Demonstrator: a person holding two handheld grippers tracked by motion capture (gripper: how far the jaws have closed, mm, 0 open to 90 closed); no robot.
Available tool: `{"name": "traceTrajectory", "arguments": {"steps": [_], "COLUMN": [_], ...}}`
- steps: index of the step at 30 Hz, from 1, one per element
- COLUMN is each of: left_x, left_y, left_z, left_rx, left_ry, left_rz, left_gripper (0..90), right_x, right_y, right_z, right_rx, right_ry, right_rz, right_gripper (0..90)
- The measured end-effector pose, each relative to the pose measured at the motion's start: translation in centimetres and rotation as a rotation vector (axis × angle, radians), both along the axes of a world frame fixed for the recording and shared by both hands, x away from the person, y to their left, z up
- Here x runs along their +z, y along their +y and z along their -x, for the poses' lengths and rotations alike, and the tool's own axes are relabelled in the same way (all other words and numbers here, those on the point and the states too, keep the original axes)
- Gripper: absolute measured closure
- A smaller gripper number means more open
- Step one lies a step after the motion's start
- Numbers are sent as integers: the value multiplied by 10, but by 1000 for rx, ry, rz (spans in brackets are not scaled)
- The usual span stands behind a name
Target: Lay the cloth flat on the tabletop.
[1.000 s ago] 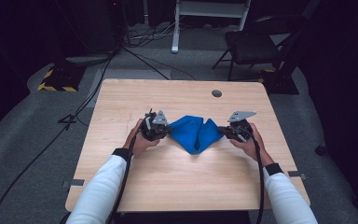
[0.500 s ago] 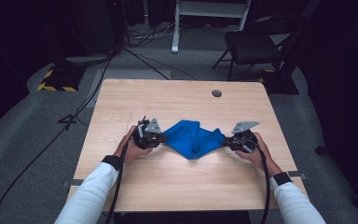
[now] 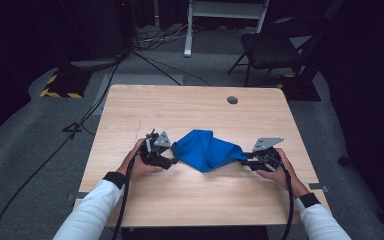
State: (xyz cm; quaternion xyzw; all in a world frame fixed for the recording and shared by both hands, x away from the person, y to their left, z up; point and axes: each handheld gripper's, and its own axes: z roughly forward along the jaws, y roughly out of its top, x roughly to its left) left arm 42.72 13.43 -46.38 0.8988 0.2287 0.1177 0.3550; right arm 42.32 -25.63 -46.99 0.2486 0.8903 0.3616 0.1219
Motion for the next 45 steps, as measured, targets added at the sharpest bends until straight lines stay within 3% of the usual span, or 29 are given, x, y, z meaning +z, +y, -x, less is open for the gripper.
{"name": "traceTrajectory", "arguments": {"steps": [1, 6, 11, 12, 14, 16, 19, 22, 23, 24, 25, 30, 32, 34, 40, 45], "left_x": [4, 11, 7, 5, 1, 0, 0, 3, 6, 6, 10, 15, 18, 18, 5, -12], "left_y": [-5, -17, -32, -34, -39, -41, -39, -34, -28, -28, -22, -7, 6, 10, 27, 29], "left_z": [-2, -12, -29, -33, -38, -39, -38, -36, -32, -32, -27, -12, 3, 7, 36, 50], "left_rx": [10, 10, 34, 37, 22, -5, -33, -50, -64, -64, -95, -143, -180, -194, -263, -246], "left_ry": [-20, -21, 7, 11, 23, 7, 19, 26, 26, 26, 30, 27, 20, 27, 74, 90], "left_rz": [-5, 19, 18, 20, 12, -31, -26, 6, 34, 34, 49, 71, 89, 90, 16, -20], "left_gripper": [273, 233, 227, 244, 329, 446, 651, 778, 811, 831, 855, 877, 871, 865, 831, 803], "right_x": [2, 4, 6, 7, 8, 10, 14, 15, 15, 15, 14, 14, 13, 12, 2, -6], "right_y": [2, 3, 3, 3, 2, 1, -1, -2, -2, -2, -2, -5, -7, -8, -14, -20], "right_z": [3, 7, 8, 8, 9, 11, 17, 22, 27, 27, 31, 40, 43, 45, 54, 57], "right_rx": [6, 15, 23, 19, 20, 15, 20, 25, 46, 46, 65, 85, 91, 95, 98, 78], "right_ry": [-15, -20, -20, -23, -23, -36, -50, -69, -74, -74, -79, -86, -80, -76, -40, -16], "right_rz": [4, -2, -10, -8, -8, -5, -26, -31, -27, -27, -2, -4, 0, 1, 23, 30], "right_gripper": [665, 628, 576, 519, 476, 459, 473, 544, 671, 671, 771, 854, 853, 853, 823, 782]}}
